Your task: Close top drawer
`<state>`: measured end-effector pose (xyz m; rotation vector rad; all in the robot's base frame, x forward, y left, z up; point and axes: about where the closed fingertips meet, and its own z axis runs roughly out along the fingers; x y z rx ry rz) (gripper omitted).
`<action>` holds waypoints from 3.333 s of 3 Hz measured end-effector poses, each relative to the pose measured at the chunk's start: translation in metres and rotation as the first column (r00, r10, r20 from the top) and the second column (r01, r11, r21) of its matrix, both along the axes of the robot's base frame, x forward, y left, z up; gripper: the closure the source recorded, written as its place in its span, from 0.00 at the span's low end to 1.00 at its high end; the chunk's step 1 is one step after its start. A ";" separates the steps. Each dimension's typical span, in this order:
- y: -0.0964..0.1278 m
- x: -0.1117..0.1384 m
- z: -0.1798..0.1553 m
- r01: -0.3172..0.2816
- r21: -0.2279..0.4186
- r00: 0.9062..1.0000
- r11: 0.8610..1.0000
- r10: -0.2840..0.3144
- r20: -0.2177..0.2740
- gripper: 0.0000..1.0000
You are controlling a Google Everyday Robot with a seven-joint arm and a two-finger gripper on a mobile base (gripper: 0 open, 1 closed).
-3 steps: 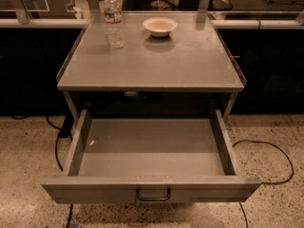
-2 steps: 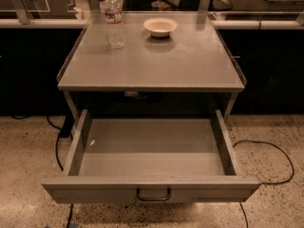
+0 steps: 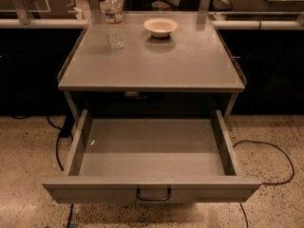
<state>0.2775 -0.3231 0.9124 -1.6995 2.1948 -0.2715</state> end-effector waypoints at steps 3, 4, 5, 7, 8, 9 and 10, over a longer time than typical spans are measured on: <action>-0.026 -0.032 -0.053 0.018 0.065 0.999 0.998 -0.016 -0.035 0.00; -0.025 -0.039 -0.068 -0.005 0.051 0.997 0.999 0.009 -0.074 0.00; -0.023 -0.040 -0.071 -0.015 0.051 0.997 0.999 0.019 -0.075 0.00; -0.019 -0.060 -0.109 -0.072 0.020 0.997 0.997 0.072 -0.003 0.00; -0.019 -0.060 -0.109 -0.072 0.019 0.997 0.997 0.072 -0.003 0.00; -0.010 -0.063 -0.114 -0.111 -0.029 0.994 0.993 0.111 0.015 0.00; 0.003 -0.069 -0.125 -0.191 -0.091 0.980 0.977 0.195 0.029 0.00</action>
Offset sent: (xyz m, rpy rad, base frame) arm -0.0345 -0.0340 -0.0570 0.0799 0.0247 -0.0336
